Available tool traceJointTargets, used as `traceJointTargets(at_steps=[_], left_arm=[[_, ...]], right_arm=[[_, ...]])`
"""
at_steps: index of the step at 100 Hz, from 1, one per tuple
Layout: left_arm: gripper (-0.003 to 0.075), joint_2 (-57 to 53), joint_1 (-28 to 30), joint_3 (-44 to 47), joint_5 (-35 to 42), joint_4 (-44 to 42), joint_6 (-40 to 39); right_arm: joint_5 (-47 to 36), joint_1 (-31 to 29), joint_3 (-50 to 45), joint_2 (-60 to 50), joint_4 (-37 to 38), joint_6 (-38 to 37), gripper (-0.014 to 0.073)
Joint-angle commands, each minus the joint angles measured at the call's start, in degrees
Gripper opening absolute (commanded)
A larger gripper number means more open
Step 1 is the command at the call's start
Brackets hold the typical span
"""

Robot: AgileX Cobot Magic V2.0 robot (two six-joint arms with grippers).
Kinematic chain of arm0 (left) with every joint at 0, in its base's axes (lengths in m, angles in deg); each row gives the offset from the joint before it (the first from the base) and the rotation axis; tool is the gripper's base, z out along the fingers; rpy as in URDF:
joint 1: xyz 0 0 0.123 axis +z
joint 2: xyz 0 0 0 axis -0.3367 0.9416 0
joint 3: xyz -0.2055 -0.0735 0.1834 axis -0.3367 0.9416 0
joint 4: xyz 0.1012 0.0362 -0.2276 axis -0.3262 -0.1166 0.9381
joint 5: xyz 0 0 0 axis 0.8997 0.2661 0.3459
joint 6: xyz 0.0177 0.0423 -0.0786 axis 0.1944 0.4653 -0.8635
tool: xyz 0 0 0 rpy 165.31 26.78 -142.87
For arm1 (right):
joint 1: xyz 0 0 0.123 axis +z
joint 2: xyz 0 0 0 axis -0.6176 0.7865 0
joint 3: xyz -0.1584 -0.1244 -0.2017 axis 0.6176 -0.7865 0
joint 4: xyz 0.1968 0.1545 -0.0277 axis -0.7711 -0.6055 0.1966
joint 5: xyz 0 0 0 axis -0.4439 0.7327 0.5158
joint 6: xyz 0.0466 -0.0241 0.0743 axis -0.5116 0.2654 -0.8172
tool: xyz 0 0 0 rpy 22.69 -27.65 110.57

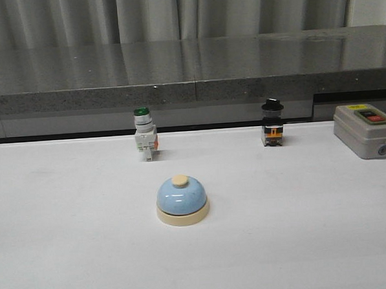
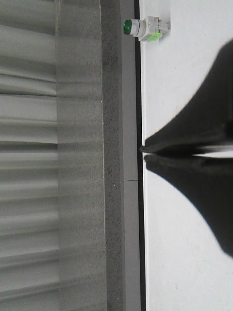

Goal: Place and press bell with both arms

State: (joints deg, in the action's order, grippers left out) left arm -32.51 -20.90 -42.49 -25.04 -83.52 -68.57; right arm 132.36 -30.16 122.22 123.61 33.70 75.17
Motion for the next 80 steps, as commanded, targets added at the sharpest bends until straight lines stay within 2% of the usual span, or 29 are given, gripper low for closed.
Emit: traceJointTargets(at_steps=[1,49,80], left_arm=[[-0.0019,-2.1,0.1,1.3,4.5,0.0,0.0],[-0.0019,-2.1,0.1,1.3,4.5,0.0,0.0],[-0.0019,-2.1,0.1,1.3,4.5,0.0,0.0]], right_arm=[[-2.6,-2.4,-0.7,-4.1,-0.1,-0.3,-0.0069],[-5.8,-4.2,-11.3,-21.2,-0.1,-1.8,-0.0069],[-18.7,-4.2,-24.5,-36.5,-0.1,-1.8,-0.0069]])
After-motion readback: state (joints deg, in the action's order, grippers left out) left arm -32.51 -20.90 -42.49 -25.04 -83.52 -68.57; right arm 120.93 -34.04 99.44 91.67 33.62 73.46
